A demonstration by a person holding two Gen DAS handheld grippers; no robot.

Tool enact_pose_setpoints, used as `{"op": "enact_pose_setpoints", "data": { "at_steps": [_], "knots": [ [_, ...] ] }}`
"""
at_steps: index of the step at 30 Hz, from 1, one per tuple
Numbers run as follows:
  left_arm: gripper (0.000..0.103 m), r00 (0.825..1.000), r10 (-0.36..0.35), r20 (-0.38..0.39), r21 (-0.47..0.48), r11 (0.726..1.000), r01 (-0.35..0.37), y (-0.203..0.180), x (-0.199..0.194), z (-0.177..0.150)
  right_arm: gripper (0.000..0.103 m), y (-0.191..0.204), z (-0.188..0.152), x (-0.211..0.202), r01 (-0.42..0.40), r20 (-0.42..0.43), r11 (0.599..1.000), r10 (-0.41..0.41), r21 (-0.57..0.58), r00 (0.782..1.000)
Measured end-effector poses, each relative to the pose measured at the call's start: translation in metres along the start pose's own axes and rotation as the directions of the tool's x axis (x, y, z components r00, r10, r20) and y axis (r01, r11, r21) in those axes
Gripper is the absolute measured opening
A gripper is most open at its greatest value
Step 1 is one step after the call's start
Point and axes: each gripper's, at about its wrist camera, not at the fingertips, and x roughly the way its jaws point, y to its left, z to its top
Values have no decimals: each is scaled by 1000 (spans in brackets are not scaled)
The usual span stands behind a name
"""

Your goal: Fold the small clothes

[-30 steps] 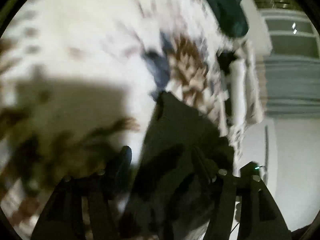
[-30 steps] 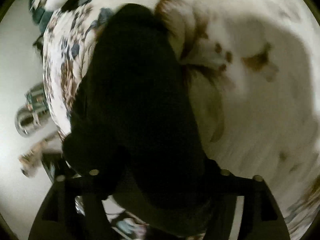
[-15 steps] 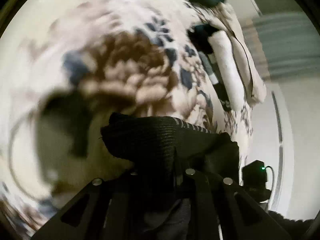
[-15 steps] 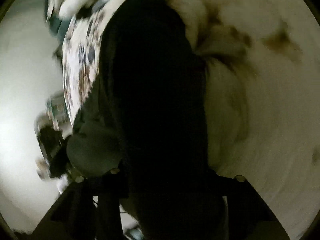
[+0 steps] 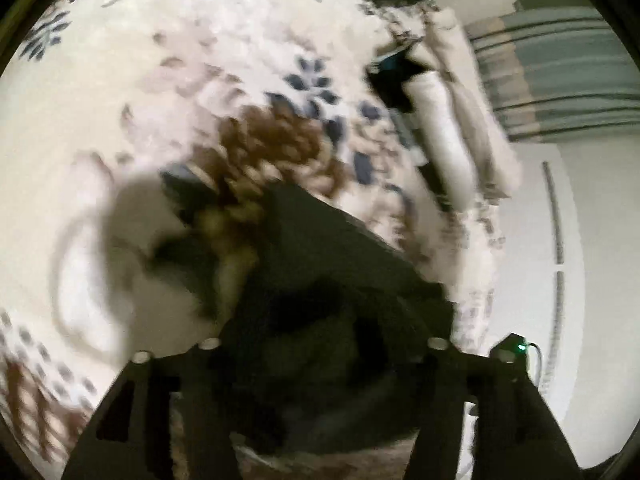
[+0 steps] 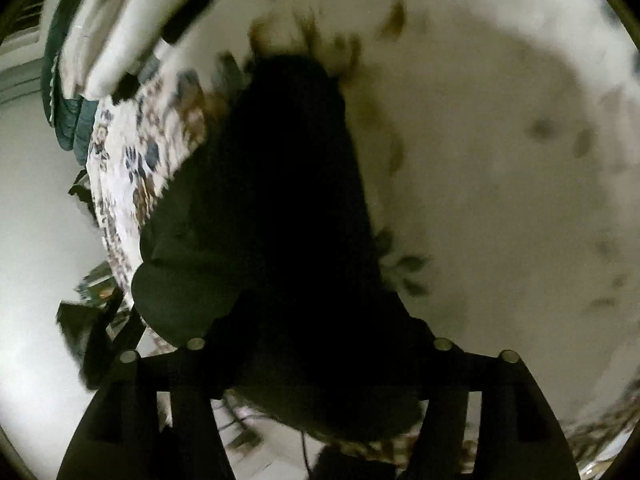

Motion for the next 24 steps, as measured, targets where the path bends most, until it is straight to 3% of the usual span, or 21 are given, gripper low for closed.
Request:
{"op": "enact_pose_setpoints", "data": {
  "at_steps": [3, 6, 7, 8, 9, 14, 23, 24],
  "knots": [
    [69, 995, -61, -83, 24, 998, 63, -31, 32, -3, 71, -4, 9, -30, 26, 47, 999, -25, -23, 999],
    [67, 986, -5, -168, 126, 992, 26, -60, 80, 3, 72, 12, 18, -30, 41, 69, 999, -39, -25, 997],
    [57, 985, 12, -174, 174, 984, 19, -69, 92, 2, 72, 11, 19, -33, 37, 75, 999, -35, -24, 997],
    [10, 985, 40, -170, 226, 974, 0, -77, 100, 0, 72, 13, 22, -32, 34, 76, 999, -32, -22, 997],
    [5, 981, 64, -181, 270, 963, -13, -84, 110, -1, 72, 16, 24, -29, 37, 77, 999, -35, -21, 996],
    [5, 994, 34, -101, 229, 973, -10, -69, 88, 19, 72, 21, 31, -14, 38, 91, 999, -35, -34, 995],
    [6, 989, 11, -148, 117, 993, 7, -26, 98, 29, 72, 32, 43, 10, 1, 112, 998, 6, -61, 994],
    [6, 989, 9, -145, 121, 993, 9, -26, 95, 27, 67, 33, 45, 8, -1, 131, 998, 10, -70, 991]
  ]
}}
